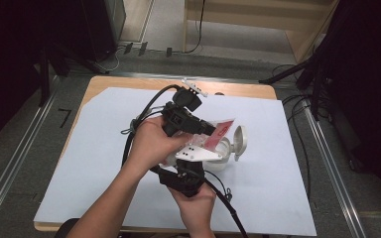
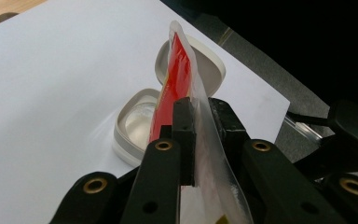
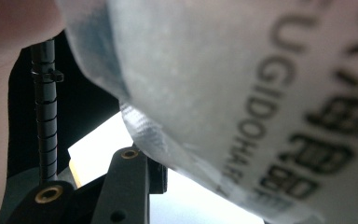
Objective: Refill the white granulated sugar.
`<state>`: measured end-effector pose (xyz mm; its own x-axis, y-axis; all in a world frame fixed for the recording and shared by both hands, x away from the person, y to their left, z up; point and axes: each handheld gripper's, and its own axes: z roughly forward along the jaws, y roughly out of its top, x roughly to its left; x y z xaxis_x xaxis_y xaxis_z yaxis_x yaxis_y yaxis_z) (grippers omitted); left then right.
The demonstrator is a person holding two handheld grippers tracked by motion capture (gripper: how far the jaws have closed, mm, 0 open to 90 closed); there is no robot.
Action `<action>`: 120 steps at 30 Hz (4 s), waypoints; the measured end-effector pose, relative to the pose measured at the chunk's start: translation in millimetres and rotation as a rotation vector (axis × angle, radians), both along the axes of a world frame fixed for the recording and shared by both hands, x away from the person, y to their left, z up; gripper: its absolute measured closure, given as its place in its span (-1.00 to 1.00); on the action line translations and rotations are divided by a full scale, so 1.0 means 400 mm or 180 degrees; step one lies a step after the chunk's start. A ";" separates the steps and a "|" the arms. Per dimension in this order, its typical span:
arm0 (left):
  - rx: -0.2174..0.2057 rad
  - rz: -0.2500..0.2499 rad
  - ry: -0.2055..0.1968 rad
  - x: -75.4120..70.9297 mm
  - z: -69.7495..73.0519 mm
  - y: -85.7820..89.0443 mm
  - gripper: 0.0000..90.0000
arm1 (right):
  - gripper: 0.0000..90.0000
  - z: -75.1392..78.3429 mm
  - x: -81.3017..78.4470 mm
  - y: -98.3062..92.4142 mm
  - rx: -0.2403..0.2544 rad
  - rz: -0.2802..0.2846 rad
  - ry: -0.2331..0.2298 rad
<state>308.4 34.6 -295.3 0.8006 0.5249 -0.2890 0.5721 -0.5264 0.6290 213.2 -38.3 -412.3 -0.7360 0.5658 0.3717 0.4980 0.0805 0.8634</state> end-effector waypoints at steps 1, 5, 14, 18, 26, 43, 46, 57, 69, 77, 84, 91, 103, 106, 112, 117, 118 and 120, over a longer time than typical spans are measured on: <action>-0.0017 0.0008 0.0012 0.000 0.000 -0.001 0.83 | 0.43 0.000 0.001 0.000 -0.0003 0.0003 0.0001; -0.0045 0.0012 -0.0029 -0.003 0.000 -0.005 0.83 | 0.44 -0.001 0.002 -0.004 -0.0016 -0.0010 -0.0006; -0.0083 0.0029 -0.0079 0.004 0.002 -0.012 0.84 | 0.44 -0.001 0.013 -0.013 -0.0018 -0.0032 -0.0056; -0.0080 0.0053 -0.0106 0.007 0.004 -0.017 0.84 | 0.43 -0.003 0.021 -0.014 0.0011 -0.0036 -0.0075; -0.0017 0.0048 -0.0140 0.014 0.010 -0.034 0.83 | 0.44 0.001 0.033 -0.023 0.0084 -0.0057 -0.0008; -0.0030 -0.0004 -0.0053 0.030 0.012 -0.032 0.89 | 0.44 0.015 0.032 -0.022 -0.0030 -0.0087 0.0008; -0.0032 0.0004 -0.0051 0.033 0.012 -0.029 0.89 | 0.44 0.016 0.033 -0.021 -0.0039 -0.0082 0.0009; -0.0051 -0.0008 -0.0034 0.033 0.013 -0.024 0.89 | 0.44 0.024 0.029 -0.017 -0.0079 -0.0088 0.0058; -0.0094 -0.0012 -0.0028 0.035 0.009 -0.025 0.88 | 0.44 0.023 0.034 -0.020 -0.0117 -0.0083 0.0074; -0.0100 -0.0010 -0.0028 0.034 0.009 -0.024 0.88 | 0.44 0.022 0.034 -0.020 -0.0132 -0.0075 0.0060; -0.0097 -0.0017 -0.0017 0.036 0.009 -0.028 0.88 | 0.44 0.025 0.035 -0.023 -0.0131 -0.0075 0.0088; -0.0095 0.0008 0.0104 0.047 0.009 -0.023 0.87 | 0.43 0.029 0.036 -0.018 -0.0148 -0.0039 0.0117; 0.0086 -0.0113 0.0199 0.068 0.018 -0.037 0.89 | 0.43 0.033 0.037 -0.017 -0.0122 -0.0032 0.0051; 0.0086 -0.0130 0.0239 0.070 0.018 -0.039 0.89 | 0.43 0.034 0.035 -0.016 -0.0120 -0.0044 0.0043; 0.0057 -0.0157 0.0189 0.065 0.015 -0.033 0.89 | 0.43 0.027 0.033 -0.014 -0.0102 -0.0046 0.0003; 0.0005 -0.0171 0.0183 0.062 0.010 -0.015 0.89 | 0.42 0.021 0.030 -0.006 -0.0122 -0.0020 -0.0003; -0.0001 -0.0164 0.0172 0.061 0.009 -0.012 0.89 | 0.42 0.019 0.029 -0.003 -0.0138 -0.0023 -0.0016; -0.0017 -0.0175 0.0172 0.059 0.007 -0.006 0.89 | 0.41 0.016 0.027 0.000 -0.0142 -0.0016 -0.0030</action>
